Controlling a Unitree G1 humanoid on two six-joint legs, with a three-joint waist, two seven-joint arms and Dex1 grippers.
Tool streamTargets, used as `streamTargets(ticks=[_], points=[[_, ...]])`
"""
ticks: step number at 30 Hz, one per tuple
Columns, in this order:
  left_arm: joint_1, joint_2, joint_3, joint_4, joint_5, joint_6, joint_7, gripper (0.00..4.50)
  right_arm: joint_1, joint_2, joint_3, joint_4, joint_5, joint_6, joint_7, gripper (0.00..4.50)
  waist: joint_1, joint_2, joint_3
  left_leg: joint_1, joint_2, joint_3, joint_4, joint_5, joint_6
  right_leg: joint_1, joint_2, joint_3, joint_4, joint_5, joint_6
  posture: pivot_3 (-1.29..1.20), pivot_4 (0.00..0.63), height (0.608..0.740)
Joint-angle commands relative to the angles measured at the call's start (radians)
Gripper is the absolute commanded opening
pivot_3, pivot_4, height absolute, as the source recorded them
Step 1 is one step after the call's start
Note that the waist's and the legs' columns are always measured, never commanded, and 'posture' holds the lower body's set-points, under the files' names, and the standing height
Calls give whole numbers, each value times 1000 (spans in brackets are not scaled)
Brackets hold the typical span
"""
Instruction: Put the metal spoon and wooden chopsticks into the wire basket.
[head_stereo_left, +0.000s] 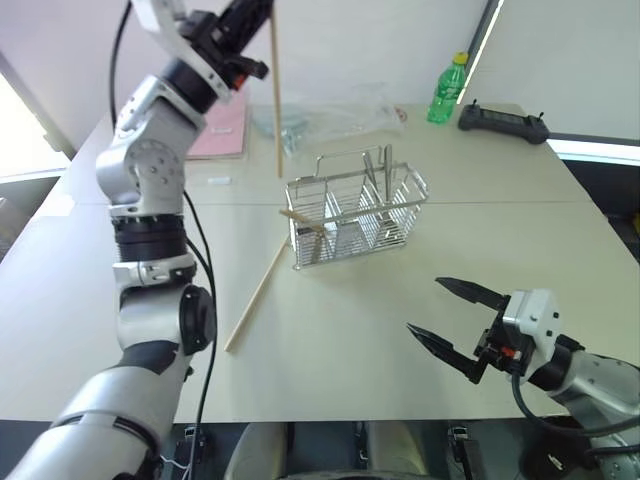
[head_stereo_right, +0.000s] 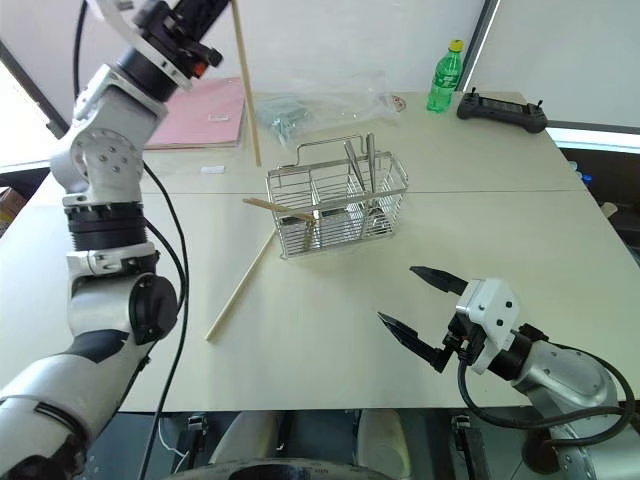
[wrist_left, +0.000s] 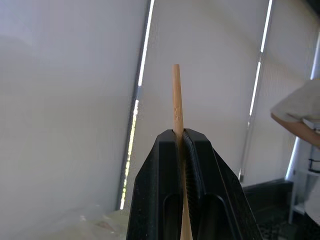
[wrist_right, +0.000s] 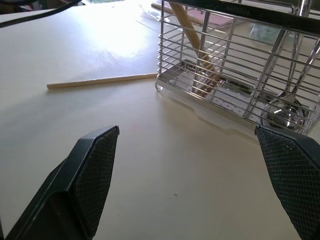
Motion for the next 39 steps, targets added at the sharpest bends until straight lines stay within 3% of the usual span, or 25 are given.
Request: streamTargets(ticks=[1,15,18,24,25,32,39], points=[[18,-26,-44,-76,-1,-24,15,26,-8,0,-28,-24,23,1,-12,4500,0,0,0,0,0,0,0,0,0,0,0,0,0,0,0,0,150,709],[93,-59,-140,-69,35,-85,-10,26,-19,4,-40,-48,41,22,-54,4500,1,0,0,0,0,0,0,0,0,0,0,0,-1,0,0,0,150,709],[101,-59,-133,-66,18,-70,-10,1106,-23,4,-39,-54,50,26,-65,4500,2,0,0,-1,0,0,0,0,0,0,0,0,-1,0,0,0,150,709],[108,-51,-134,-79,11,-60,-13,4220,-32,-2,-39,-62,63,38,-80,4500,2,0,0,-1,0,0,0,0,0,0,0,0,-1,0,0,0,150,709],[109,-46,-135,-84,11,-56,-16,4481,-33,-2,-39,-63,64,40,-80,4500,2,0,0,-1,0,0,0,0,0,0,0,0,-1,0,0,0,150,709],[90,63,-85,-107,-24,60,0,4481,-37,-5,-37,-61,66,45,-82,4500,-1,0,0,0,0,0,0,0,0,0,0,0,-1,0,0,0,150,709],[80,369,-93,-48,6,347,-7,4481,-21,0,-30,-67,65,38,-78,4500,-2,2,1,0,0,0,-2,0,0,-2,1,0,-1,0,-1,0,150,709]])
